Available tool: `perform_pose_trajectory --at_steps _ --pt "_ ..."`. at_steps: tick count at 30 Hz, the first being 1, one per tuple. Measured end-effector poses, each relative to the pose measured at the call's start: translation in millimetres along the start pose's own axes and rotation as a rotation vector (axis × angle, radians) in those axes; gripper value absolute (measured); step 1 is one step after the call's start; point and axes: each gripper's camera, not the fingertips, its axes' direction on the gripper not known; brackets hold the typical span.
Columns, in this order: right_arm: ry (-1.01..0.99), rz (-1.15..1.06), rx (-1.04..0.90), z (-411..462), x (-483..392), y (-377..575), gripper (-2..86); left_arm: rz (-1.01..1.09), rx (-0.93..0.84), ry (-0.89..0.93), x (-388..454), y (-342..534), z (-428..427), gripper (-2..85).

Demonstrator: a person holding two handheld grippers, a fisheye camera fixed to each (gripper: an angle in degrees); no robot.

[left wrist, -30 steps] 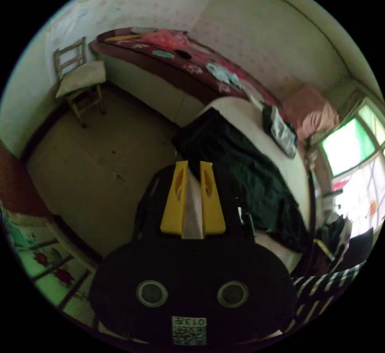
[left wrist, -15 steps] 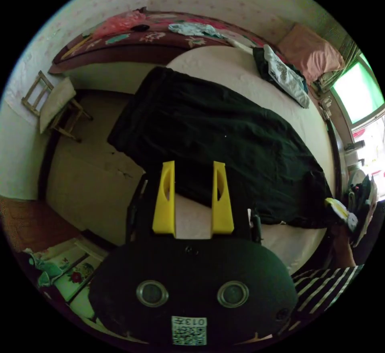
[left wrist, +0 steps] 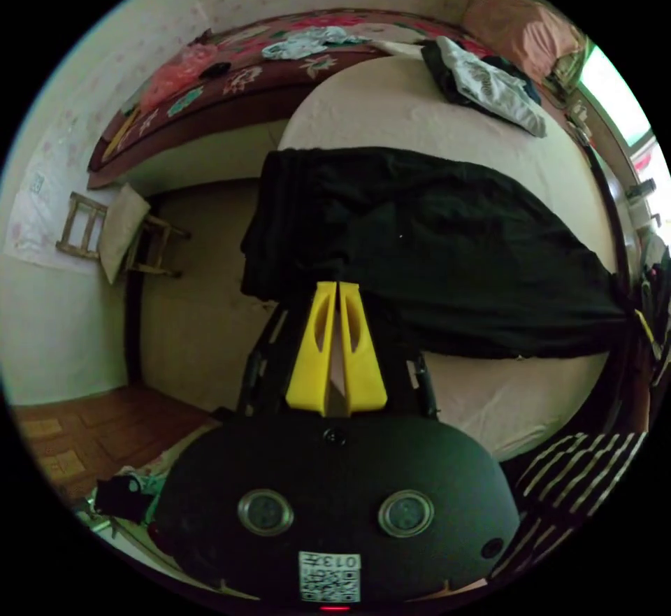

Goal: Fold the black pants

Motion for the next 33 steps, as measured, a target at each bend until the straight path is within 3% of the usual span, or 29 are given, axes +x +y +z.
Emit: perform_pose_trajectory --at_steps 6,13,19,26,30,33 --pt "-0.133 0.011 0.137 -38 23 -17 0.7 0.125 -0.003 0.102 -7 -19 -52 -0.1" --pt "-0.022 0.018 0.223 -54 22 -71 0.6 0.329 -0.005 0.133 -8 -92 -110 -0.1" --pt "0.051 0.083 0.173 -8 24 -155 0.6 0.391 0.036 0.136 10 -201 -116 0.1" --pt "0.047 0.157 -0.019 64 18 -226 5.4 0.316 -0.031 0.125 32 -279 -70 1.5" --pt "-0.009 0.174 0.016 55 16 -199 7.9 0.198 0.064 0.286 8 -256 -67 7.7" --pt "-0.037 0.034 0.0 48 0 -151 8.3 0.151 0.05 0.301 -7 -215 -64 11.9"
